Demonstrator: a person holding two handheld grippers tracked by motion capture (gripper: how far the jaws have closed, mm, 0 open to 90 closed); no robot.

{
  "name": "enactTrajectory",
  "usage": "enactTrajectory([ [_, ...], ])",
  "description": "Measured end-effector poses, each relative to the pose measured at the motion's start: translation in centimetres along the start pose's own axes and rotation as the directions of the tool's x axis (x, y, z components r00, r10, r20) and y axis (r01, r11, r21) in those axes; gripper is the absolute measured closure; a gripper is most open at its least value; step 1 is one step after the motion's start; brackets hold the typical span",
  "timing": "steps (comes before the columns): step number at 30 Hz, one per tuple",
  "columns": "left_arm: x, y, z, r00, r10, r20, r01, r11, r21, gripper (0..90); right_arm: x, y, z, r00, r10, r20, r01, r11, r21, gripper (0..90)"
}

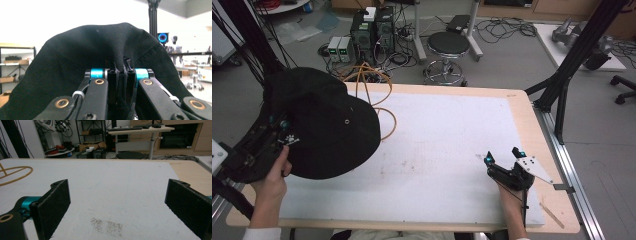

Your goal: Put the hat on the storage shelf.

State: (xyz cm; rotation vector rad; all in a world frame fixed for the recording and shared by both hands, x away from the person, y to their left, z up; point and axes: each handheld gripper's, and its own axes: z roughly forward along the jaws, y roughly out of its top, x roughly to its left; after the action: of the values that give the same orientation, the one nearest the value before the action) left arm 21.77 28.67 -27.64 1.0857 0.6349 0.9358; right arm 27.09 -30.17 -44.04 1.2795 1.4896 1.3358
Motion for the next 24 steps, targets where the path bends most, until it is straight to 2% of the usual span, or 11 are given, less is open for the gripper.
enactTrajectory([
  [4, 0.5, 0.5, 1.3, 0.9997, -0.014, -0.02, 0.014, 0.9998, -0.013, 85.9, 0.0, 0.0, 0.0, 1.0, 0.002, 0.0, -0.002, 1.0, -0.003, 5.3],
  [10, 1.0, 0.8, 3.2, 0.999, -0.005, -0.044, 0.005, 0.9998, -0.018, 85.8, 0.0, 0.0, 0.0, 1.0, -0.004, -0.001, 0.004, 1.0, -0.006, 5.3],
  [24, 1.0, 1.0, 7.6, 0.9986, 0.018, -0.05, -0.018, 0.9998, 0.007, 85.8, 0.4, 0.0, -0.2, 0.9995, -0.029, -0.007, 0.029, 1.0, -0.005, 5.3],
])
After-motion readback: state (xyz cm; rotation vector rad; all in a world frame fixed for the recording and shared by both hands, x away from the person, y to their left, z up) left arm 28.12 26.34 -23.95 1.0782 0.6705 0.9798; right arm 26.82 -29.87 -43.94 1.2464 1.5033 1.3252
